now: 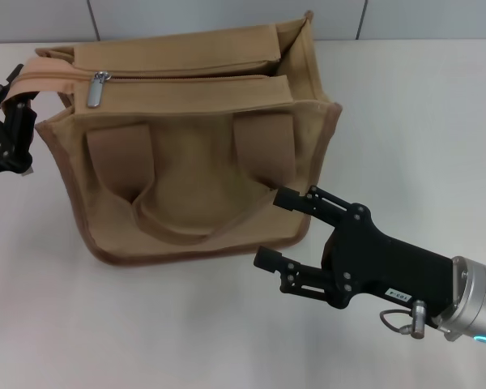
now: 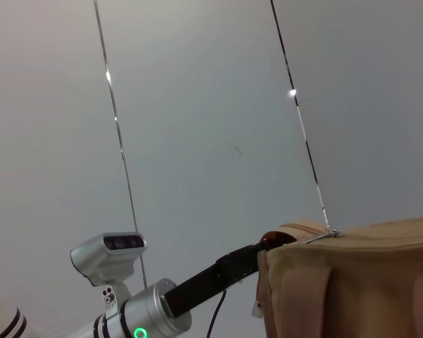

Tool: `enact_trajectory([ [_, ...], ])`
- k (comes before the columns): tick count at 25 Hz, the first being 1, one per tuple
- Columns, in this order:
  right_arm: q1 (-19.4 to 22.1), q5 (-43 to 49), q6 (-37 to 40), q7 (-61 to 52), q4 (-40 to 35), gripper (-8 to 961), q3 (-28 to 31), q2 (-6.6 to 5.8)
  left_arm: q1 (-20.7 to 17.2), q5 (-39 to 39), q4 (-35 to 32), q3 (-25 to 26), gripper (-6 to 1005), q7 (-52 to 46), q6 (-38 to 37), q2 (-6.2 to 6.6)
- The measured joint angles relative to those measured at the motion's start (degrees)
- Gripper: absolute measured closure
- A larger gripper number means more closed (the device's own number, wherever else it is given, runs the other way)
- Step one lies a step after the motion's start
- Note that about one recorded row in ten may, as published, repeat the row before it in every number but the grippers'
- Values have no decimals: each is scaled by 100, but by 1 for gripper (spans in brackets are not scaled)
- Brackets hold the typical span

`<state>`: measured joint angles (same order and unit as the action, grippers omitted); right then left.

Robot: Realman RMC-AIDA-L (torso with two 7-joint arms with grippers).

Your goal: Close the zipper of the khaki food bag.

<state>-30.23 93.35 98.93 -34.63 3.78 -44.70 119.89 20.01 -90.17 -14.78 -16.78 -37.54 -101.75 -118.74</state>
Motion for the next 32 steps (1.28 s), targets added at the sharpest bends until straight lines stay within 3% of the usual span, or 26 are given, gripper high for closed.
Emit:
enact_trajectory([
  [3,0,0,-1,0,1,143,14,0,-4,0,34,0,965,66,-2,0],
  [14,146,-41,1129,-395,-116,143,294,-25,164,150,351,27,982,88,-334,-23],
  [18,-99,-55,1367,-1398,-397,143,565,-28,379,237,590,24,982,118,-403,-36],
  [20,-407,-56,1242,-2494,-667,143,617,-33,555,238,693,24,983,111,-400,-36],
  [32,-1086,-134,685,-4140,-879,144,1101,-24,778,241,817,16,982,28,-412,-43],
])
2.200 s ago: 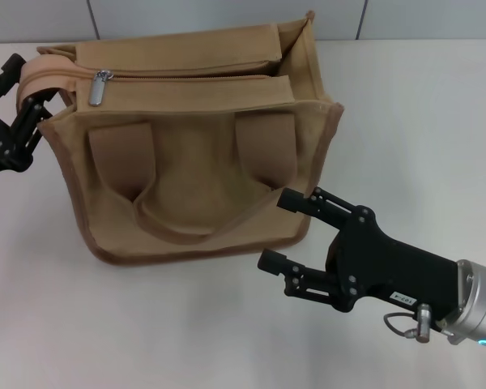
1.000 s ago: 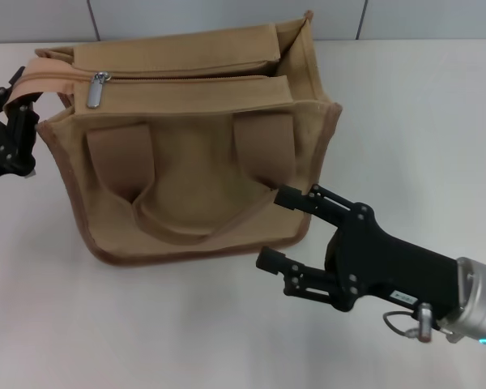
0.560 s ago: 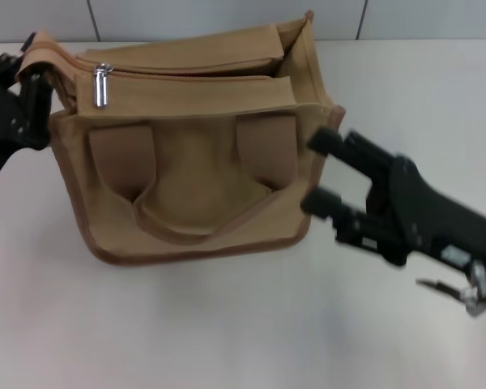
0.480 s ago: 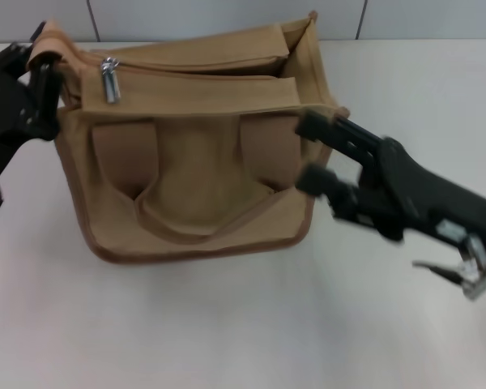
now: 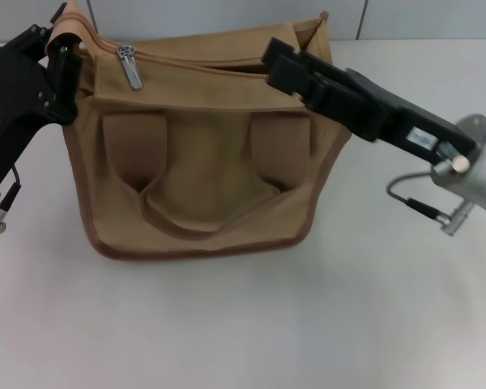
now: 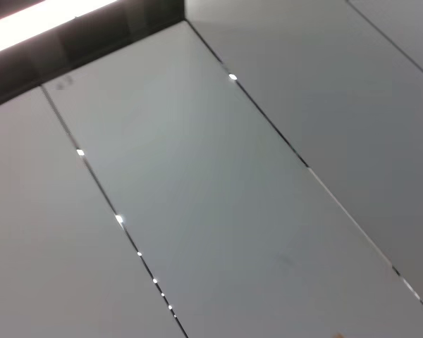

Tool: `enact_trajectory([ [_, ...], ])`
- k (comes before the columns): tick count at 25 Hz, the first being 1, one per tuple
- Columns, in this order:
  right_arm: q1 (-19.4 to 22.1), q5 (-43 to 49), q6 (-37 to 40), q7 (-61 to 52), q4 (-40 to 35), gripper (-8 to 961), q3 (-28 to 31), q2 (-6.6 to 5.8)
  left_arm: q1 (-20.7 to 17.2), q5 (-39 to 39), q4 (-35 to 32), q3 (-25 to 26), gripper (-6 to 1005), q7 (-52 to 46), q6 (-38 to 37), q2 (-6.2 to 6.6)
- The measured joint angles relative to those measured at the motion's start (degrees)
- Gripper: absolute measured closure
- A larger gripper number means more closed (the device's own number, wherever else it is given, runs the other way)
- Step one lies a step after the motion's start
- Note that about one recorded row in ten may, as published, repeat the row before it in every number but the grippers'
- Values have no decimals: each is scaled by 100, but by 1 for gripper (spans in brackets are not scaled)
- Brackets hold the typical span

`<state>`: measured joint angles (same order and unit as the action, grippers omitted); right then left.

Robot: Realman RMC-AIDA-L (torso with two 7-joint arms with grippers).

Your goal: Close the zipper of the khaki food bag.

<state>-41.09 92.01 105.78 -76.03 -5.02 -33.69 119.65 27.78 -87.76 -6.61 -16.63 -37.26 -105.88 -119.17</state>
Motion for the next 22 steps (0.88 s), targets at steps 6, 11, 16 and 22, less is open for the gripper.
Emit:
enact_trajectory([
  [6,-263,15,-306,-412,-33,144,-62,-11,102,0,3,-17,981,-182,-177,-1],
  [11,-410,39,-393,-477,11,144,-74,6,277,-26,3,-24,981,-250,-205,-1],
  [16,-540,54,-562,-482,129,144,-87,9,425,-55,81,-43,980,-249,-158,-1],
  [22,-713,29,-931,-485,302,144,-84,22,589,-63,173,-75,979,-254,-99,-1],
])
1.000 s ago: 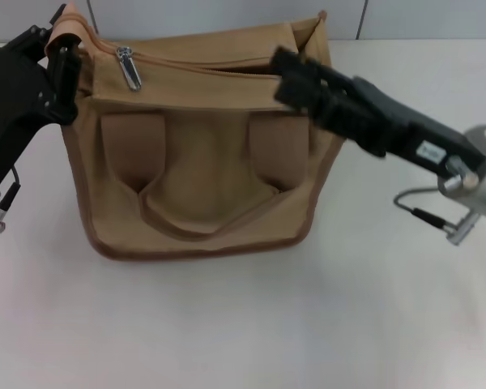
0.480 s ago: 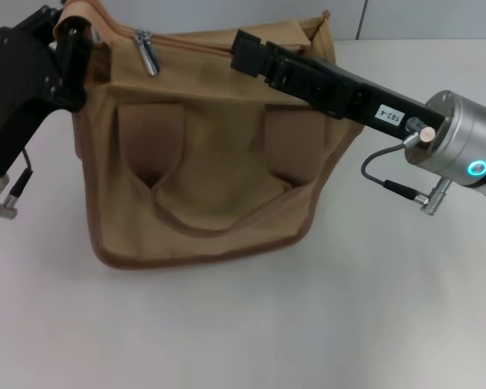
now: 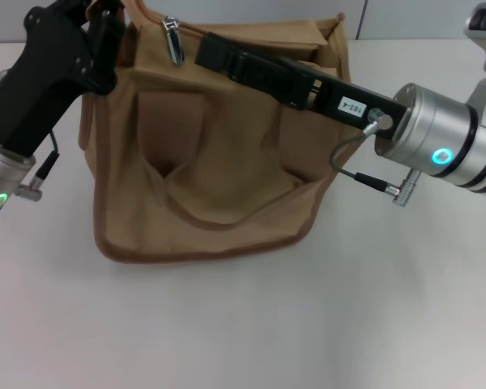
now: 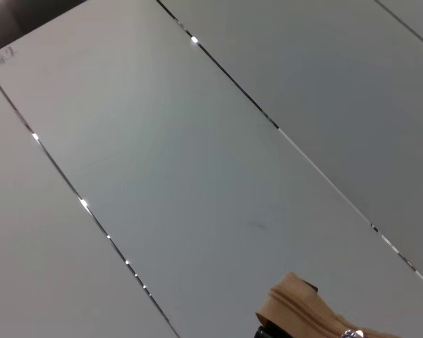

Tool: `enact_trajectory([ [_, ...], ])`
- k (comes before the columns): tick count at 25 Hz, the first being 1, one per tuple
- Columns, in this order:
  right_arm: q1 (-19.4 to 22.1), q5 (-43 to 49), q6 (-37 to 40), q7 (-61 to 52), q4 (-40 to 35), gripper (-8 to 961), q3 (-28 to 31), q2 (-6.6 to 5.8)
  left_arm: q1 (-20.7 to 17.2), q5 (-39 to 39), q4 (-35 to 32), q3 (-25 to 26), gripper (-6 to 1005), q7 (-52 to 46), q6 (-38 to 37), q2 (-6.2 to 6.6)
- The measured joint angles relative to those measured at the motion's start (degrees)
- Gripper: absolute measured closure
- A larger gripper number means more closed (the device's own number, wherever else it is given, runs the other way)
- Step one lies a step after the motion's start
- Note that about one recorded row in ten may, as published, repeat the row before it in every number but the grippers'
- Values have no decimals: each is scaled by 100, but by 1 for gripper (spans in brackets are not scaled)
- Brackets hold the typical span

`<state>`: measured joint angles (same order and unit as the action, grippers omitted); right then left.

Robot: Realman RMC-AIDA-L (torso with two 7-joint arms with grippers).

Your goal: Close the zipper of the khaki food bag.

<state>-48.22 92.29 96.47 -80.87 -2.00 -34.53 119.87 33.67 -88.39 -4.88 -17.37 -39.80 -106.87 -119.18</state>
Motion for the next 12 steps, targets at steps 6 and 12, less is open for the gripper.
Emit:
enact_trajectory([
  [6,-142,2,-263,-3,11,144,-8,1,214,-52,114,-11,978,-4,14,0],
  [12,-227,11,-231,-5,30,162,-10,1,315,-74,127,-63,978,-7,39,0],
])
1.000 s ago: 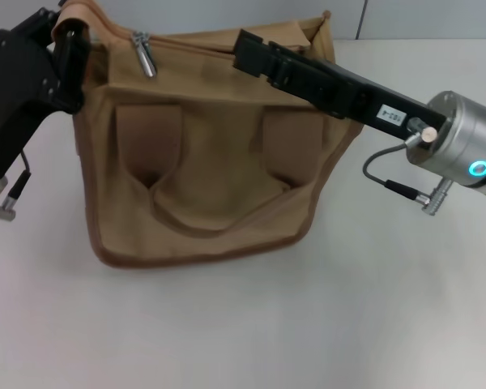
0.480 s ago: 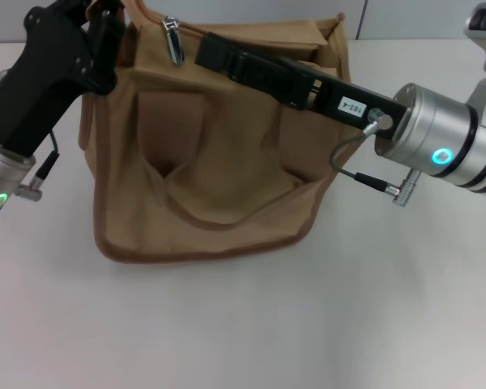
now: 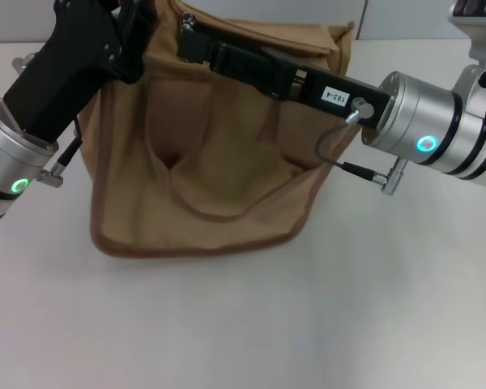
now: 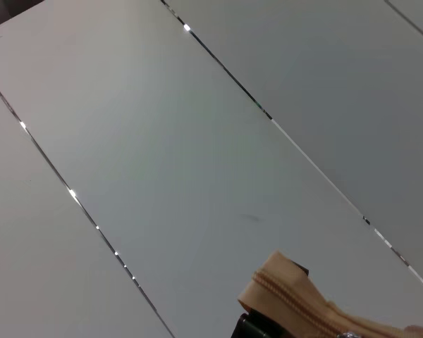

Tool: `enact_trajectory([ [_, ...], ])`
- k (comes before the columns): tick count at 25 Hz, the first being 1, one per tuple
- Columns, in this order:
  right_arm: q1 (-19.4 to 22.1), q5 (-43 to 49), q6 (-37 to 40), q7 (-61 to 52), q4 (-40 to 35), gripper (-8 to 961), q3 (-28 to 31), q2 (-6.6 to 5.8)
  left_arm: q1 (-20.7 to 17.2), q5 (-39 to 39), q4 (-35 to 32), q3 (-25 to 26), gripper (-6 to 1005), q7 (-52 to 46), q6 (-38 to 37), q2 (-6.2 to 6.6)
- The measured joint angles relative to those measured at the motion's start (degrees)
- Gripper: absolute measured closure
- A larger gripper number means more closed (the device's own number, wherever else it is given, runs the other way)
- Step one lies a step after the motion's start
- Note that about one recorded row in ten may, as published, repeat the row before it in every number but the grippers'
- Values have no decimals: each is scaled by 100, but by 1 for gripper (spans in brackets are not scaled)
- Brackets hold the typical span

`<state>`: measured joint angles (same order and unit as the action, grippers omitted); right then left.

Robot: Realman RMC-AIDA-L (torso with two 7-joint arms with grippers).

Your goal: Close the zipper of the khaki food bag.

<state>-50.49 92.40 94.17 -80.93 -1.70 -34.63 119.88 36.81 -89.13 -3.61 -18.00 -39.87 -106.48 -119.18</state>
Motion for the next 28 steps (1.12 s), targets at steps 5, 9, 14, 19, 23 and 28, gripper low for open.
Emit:
enact_trajectory([
  [5,-40,-10,14,-43,121,287,-5,0,43,0,47,-3,977,-3,21,0],
  [9,-48,-20,-19,-72,136,477,4,0,49,1,61,-2,976,-4,38,0],
  [14,-68,-30,246,-57,120,491,-9,0,69,1,69,0,976,-4,49,-1],
  [19,-82,-31,17,-72,107,505,3,0,63,3,72,14,975,-3,52,-1],
  [23,-83,-31,-10,-72,100,511,16,1,60,8,72,25,975,2,57,-1],
  [28,-35,-31,-24,-72,97,512,12,1,68,14,71,32,974,25,61,-1],
])
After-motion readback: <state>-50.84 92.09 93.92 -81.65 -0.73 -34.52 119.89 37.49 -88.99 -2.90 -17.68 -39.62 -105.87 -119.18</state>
